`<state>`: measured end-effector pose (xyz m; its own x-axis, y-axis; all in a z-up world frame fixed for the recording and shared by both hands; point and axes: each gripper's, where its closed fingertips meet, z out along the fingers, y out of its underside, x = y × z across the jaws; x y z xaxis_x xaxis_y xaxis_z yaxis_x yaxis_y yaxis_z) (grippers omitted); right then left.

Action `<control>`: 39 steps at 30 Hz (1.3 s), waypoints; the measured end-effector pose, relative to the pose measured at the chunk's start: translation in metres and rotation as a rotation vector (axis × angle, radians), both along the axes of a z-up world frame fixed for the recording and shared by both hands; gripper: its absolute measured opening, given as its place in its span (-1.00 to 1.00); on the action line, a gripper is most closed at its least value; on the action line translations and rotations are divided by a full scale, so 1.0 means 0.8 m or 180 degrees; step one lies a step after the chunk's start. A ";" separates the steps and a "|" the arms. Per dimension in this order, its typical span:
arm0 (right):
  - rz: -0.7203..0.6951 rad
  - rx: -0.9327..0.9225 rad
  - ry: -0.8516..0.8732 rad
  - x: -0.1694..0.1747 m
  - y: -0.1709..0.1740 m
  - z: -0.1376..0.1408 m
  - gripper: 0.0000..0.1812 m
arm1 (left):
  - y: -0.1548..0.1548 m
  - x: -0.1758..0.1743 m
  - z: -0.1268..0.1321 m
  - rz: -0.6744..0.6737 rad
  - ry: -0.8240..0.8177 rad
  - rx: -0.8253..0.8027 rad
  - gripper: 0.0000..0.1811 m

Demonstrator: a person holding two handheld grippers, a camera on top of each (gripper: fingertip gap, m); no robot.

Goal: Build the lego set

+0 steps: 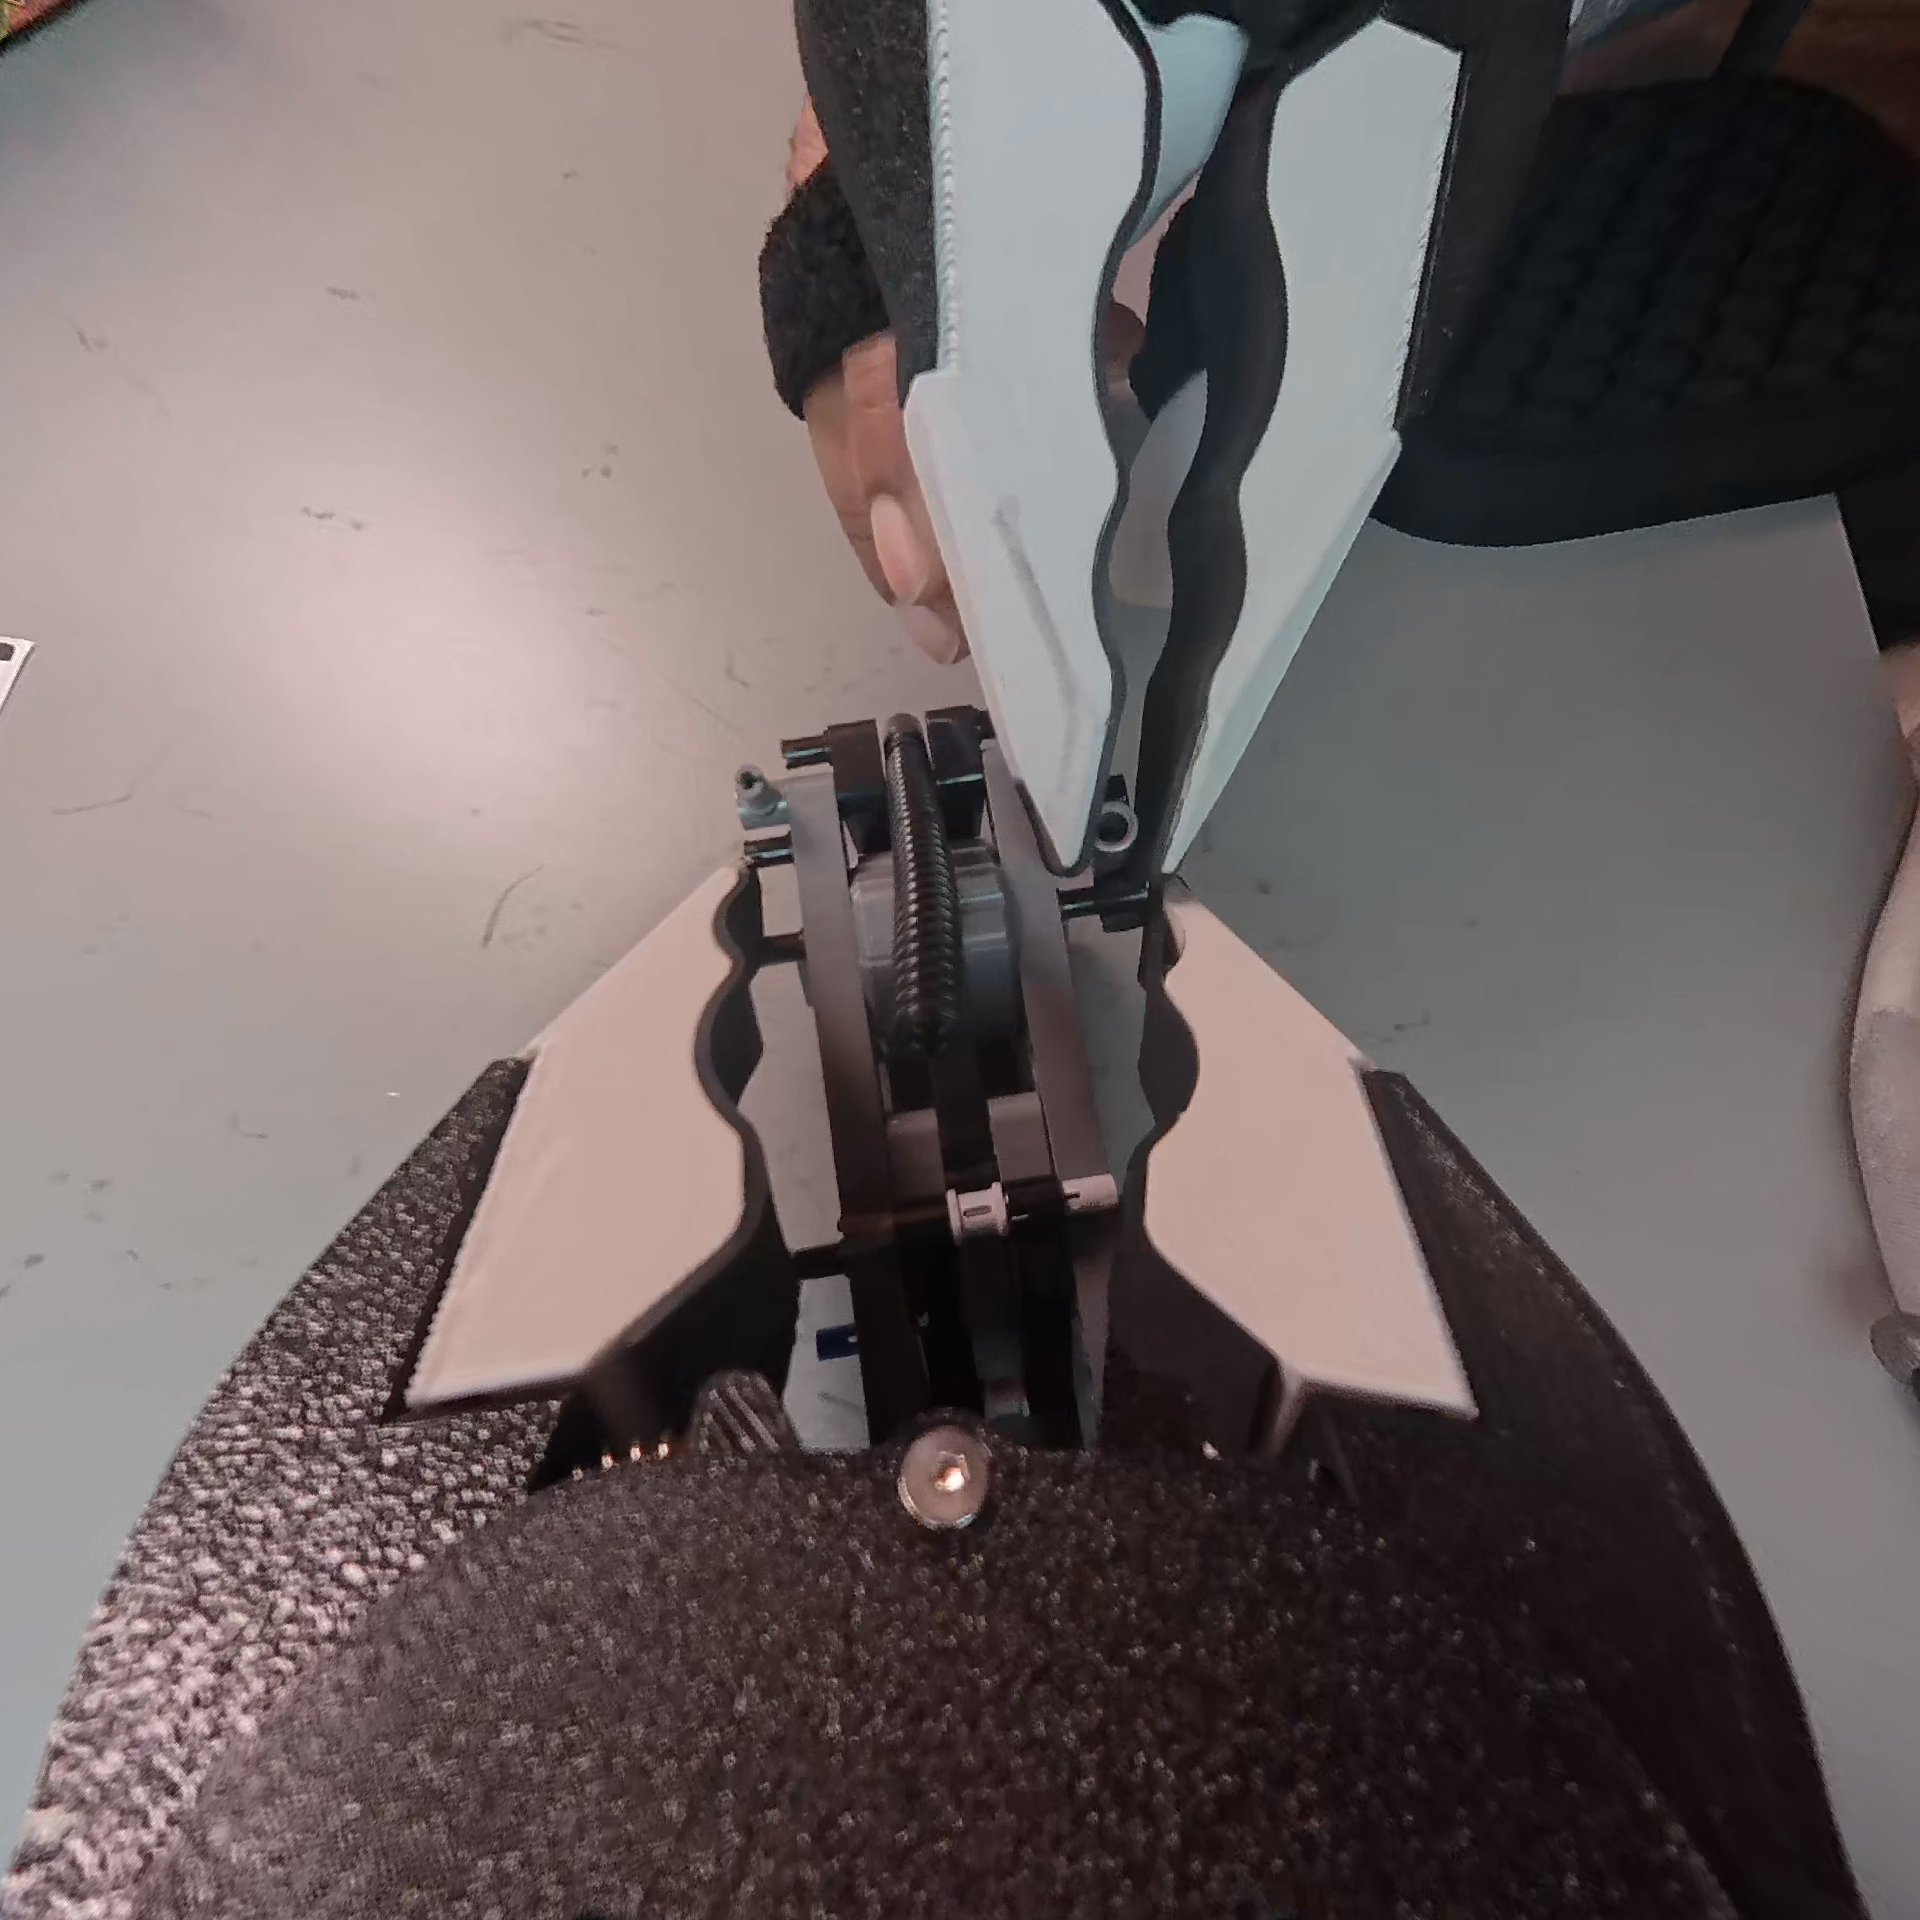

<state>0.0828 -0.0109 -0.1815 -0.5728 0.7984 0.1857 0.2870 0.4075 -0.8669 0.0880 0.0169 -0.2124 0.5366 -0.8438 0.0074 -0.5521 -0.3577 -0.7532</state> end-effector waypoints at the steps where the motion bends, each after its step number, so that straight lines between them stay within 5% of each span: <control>1: 0.0000 0.0005 0.0001 0.000 0.000 0.000 -0.92 | 0.000 0.000 0.000 -0.0001 0.0006 -0.0002 -0.18; 18: -0.0099 0.0453 -0.0329 0.003 0.012 -0.010 -0.72 | 0.000 0.000 -0.001 0.0025 -0.0022 -0.0083 -0.21; 39: 0.0003 0.0462 -0.0291 0.000 0.013 -0.010 -0.82 | 0.002 -0.001 0.000 0.0067 -0.0034 -0.0074 -0.26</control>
